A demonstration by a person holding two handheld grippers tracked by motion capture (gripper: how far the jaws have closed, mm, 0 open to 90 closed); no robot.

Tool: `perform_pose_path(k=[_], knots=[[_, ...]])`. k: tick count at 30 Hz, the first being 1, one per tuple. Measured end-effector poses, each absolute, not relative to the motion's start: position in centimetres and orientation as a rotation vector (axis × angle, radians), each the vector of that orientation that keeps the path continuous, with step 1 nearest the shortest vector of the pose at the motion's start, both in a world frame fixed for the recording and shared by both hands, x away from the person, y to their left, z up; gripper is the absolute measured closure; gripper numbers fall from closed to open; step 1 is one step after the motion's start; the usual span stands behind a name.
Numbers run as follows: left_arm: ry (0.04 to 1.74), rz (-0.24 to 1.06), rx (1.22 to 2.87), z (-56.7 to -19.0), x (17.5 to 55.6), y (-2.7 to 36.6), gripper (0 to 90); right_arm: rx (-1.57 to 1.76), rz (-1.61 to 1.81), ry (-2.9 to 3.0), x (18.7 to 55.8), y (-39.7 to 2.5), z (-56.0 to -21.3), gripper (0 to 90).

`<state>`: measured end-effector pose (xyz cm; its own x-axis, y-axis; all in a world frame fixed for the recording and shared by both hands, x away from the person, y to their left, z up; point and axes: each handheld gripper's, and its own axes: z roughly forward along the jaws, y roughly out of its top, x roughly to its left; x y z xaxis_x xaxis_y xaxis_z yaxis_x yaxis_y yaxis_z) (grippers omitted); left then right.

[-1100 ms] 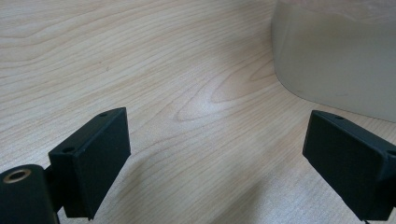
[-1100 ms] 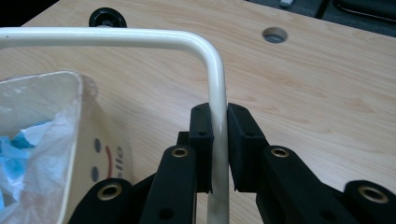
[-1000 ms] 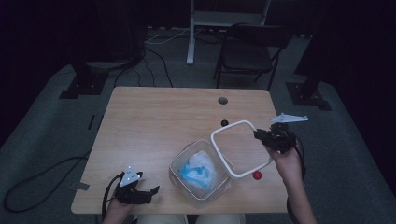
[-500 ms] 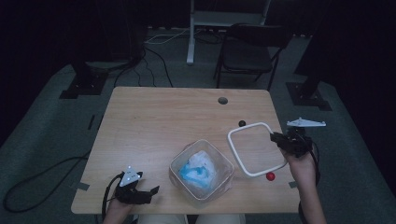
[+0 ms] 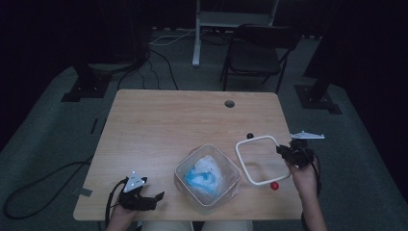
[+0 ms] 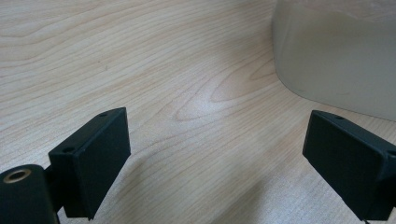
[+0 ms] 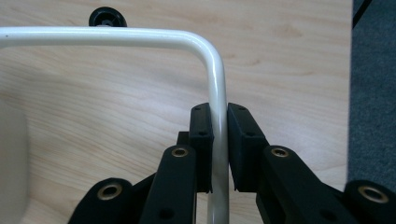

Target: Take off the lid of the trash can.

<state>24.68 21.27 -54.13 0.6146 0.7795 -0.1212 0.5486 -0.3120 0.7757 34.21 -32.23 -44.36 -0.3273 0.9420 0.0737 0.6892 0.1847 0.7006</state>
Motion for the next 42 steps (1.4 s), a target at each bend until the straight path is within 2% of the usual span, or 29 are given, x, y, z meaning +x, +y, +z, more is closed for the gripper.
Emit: perform_pose_path(k=[12, 38, 39, 42], knots=[[1.045, 0.350, 2.004, -54.1, 24.6, 21.3, 8.2, 1.587, 0.903, 2.107, 34.9, -32.1, -49.0, 80.6], [1.050, 0.348, 2.001, -54.2, 24.6, 21.4, 8.2, 1.649, 0.827, 2.119, 35.5, -32.4, -51.9, 78.4], [1.051, 0.348, 2.001, -54.2, 24.6, 21.4, 8.2, 1.651, 0.832, 2.118, 35.5, -32.4, -51.9, 78.0], [1.061, 0.360, 2.012, -54.2, 24.6, 21.3, 8.2, 1.656, 0.864, 2.107, 35.3, -32.7, -51.7, 69.5]])
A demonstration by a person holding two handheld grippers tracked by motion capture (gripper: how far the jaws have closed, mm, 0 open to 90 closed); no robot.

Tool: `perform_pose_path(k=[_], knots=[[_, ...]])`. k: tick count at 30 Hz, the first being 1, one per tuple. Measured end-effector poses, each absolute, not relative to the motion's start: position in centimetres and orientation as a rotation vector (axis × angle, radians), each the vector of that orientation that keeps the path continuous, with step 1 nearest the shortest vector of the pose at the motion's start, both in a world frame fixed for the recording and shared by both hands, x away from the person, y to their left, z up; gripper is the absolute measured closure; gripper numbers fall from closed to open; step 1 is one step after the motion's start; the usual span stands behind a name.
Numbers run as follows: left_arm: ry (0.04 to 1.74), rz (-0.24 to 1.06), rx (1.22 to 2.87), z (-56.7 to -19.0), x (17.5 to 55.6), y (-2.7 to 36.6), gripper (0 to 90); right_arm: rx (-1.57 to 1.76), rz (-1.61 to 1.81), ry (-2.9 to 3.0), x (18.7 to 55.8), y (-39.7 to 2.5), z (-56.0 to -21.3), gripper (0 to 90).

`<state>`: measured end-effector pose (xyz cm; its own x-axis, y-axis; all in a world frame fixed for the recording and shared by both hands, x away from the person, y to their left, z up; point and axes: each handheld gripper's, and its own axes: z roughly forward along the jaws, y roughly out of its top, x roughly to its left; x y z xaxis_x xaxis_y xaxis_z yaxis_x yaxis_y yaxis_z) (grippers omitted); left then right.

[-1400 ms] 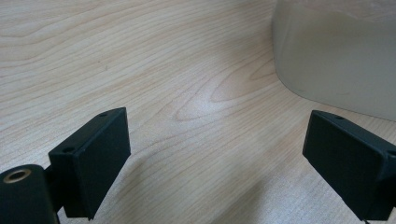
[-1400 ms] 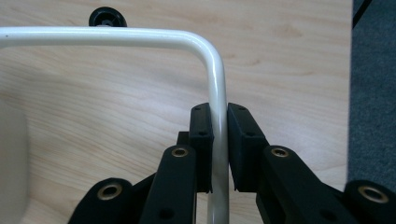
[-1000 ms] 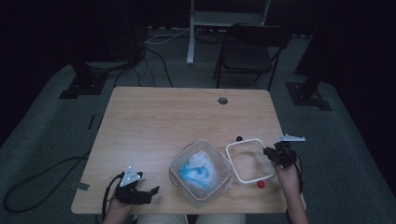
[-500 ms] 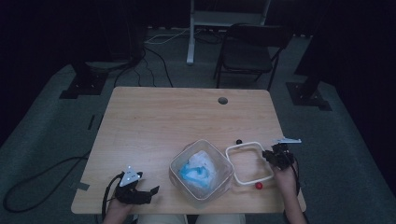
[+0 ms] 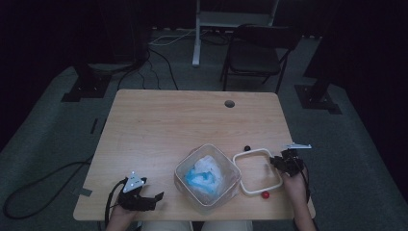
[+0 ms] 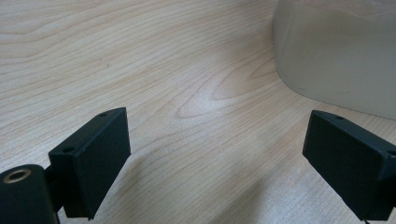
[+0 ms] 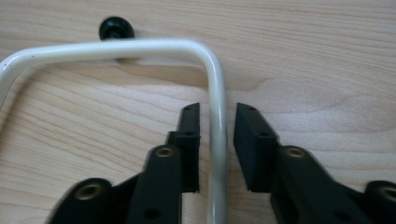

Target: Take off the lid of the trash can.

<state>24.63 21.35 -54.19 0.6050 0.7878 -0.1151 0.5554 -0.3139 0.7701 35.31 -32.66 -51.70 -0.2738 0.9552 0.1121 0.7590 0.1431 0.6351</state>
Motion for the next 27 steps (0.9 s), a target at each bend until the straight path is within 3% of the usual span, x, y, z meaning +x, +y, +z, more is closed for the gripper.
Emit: perform_pose_path(k=[2, 6, 14, 27], knots=[[1.066, 0.353, 2.012, -54.2, 24.7, 21.4, 8.2, 1.639, 0.872, 2.098, 35.1, -32.7, -51.5, 56.7], [1.066, 0.351, 2.008, -54.2, 24.6, 21.5, 8.2, 1.610, 0.895, 2.117, 34.7, -32.7, -50.8, 40.1], [1.101, 0.329, 2.032, -54.2, 24.8, 21.7, 8.2, 1.551, 0.990, 2.253, 33.4, -31.8, -50.0, 17.7], [1.037, 0.337, 2.028, -54.1, 24.6, 22.0, 8.2, 1.344, 1.170, 2.391, 31.2, -29.4, -49.6, 18.7]])
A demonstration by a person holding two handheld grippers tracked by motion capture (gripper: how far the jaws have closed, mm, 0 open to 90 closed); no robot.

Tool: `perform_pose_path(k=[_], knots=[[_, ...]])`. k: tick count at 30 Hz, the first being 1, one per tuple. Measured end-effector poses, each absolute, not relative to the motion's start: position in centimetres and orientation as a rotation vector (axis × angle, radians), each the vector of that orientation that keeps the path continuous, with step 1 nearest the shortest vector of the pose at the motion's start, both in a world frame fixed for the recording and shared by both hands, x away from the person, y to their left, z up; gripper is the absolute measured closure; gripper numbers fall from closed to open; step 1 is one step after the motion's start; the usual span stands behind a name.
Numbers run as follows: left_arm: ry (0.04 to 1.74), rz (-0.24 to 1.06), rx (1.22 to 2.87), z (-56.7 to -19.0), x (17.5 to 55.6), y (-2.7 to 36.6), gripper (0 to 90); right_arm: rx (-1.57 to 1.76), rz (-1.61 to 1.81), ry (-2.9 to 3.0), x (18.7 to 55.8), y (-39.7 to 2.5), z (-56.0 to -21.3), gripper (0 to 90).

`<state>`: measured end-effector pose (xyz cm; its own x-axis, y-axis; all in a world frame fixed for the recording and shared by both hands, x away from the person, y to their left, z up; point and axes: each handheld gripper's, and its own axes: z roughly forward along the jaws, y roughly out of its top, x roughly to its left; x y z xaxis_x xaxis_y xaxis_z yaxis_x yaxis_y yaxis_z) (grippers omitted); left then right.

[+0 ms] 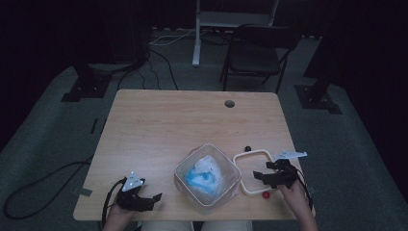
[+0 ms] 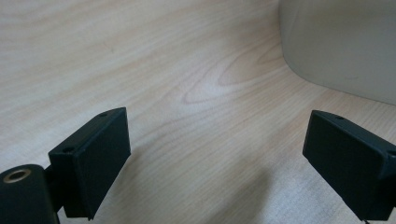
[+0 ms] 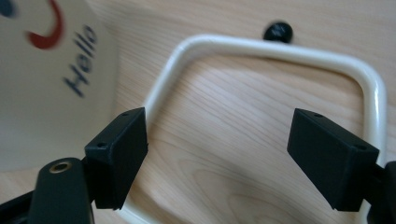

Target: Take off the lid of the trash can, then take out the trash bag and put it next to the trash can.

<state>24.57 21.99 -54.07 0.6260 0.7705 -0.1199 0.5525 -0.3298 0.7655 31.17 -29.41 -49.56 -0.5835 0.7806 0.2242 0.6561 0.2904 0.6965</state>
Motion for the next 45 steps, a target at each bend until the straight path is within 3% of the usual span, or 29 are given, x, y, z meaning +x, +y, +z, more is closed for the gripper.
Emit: perform_pose_path(k=[7, 15, 28, 36, 45], knots=[[0.931, 0.385, 2.069, -53.4, 24.3, 22.0, 8.2, 1.324, 1.339, 2.343, 30.3, -29.0, -47.8, 14.4], [0.982, 0.226, 2.007, -50.5, 24.5, 23.2, 8.3, 1.319, 1.439, 2.296, 29.7, -28.5, -45.3, 12.9], [0.921, 0.286, 1.961, -45.5, 25.5, 22.2, 8.3, 1.188, 1.488, 2.352, 28.8, -25.6, -41.0, 14.0], [0.822, 0.230, 1.968, -42.8, 27.1, 20.0, 8.2, 1.183, 1.465, 2.392, 28.8, -22.9, -40.7, 13.9], [0.755, 0.193, 2.038, -42.5, 28.8, 16.7, 8.3, 1.182, 1.392, 2.498, 29.2, -20.7, -41.9, 18.2]])
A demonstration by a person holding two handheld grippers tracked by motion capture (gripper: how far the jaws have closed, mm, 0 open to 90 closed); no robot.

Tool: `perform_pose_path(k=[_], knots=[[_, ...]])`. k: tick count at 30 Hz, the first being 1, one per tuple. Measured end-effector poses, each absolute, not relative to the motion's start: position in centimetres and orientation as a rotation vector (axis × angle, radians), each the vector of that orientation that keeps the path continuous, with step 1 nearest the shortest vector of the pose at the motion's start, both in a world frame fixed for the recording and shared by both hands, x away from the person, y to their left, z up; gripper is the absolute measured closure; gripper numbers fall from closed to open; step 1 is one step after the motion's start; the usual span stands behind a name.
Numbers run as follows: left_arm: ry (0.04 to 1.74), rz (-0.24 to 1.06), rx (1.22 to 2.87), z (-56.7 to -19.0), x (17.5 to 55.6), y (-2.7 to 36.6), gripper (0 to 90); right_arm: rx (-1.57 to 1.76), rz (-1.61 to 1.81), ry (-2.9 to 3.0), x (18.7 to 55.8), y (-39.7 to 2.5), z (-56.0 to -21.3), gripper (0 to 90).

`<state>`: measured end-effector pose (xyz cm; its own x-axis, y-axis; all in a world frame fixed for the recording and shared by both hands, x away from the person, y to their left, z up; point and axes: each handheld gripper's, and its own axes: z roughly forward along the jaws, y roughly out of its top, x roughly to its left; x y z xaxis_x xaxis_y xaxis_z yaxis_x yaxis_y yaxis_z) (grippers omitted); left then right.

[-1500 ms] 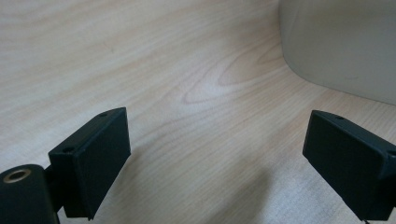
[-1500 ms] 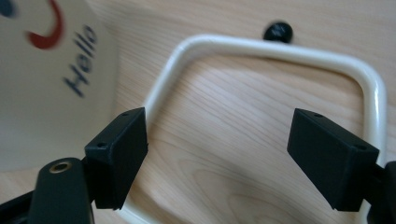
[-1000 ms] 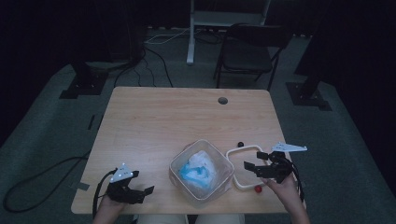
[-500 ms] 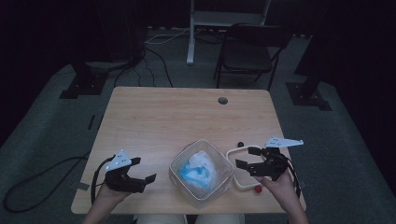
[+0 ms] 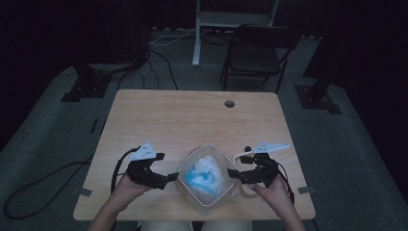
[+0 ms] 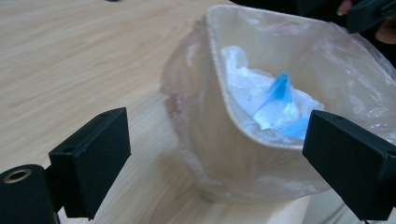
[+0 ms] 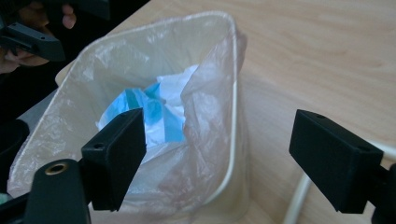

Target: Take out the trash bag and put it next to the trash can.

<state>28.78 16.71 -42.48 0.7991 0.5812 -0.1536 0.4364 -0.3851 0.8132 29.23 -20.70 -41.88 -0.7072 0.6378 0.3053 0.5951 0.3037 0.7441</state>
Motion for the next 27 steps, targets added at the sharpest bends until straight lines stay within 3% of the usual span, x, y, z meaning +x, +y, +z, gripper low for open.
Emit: perform_pose_path(k=[5, 12, 14, 17, 25, 27], knots=[[0.756, 0.151, 2.073, -42.7, 29.9, 15.4, 13.9, 1.177, 1.351, 2.557, 29.5, -19.9, -42.9, 23.5], [0.789, 0.125, 2.152, -43.3, 31.0, 13.9, 15.6, 1.191, 1.308, 2.585, 29.6, -19.3, -43.4, 44.7], [0.753, 0.104, 2.159, -43.4, 31.2, 13.9, 30.8, 1.185, 1.289, 2.594, 29.7, -19.2, -43.4, 47.8], [0.751, 0.098, 2.183, -43.6, 31.4, 13.8, 44.1, 1.186, 1.249, 2.593, 29.7, -19.1, -43.3, 54.8], [0.697, 0.041, 2.192, -43.7, 31.6, 13.3, 67.9, 1.217, 1.188, 2.584, 29.7, -19.1, -43.8, 65.9], [0.708, 0.049, 2.193, -43.6, 31.7, 13.2, 70.2, 1.227, 1.183, 2.571, 29.7, -19.1, -43.8, 68.7]])
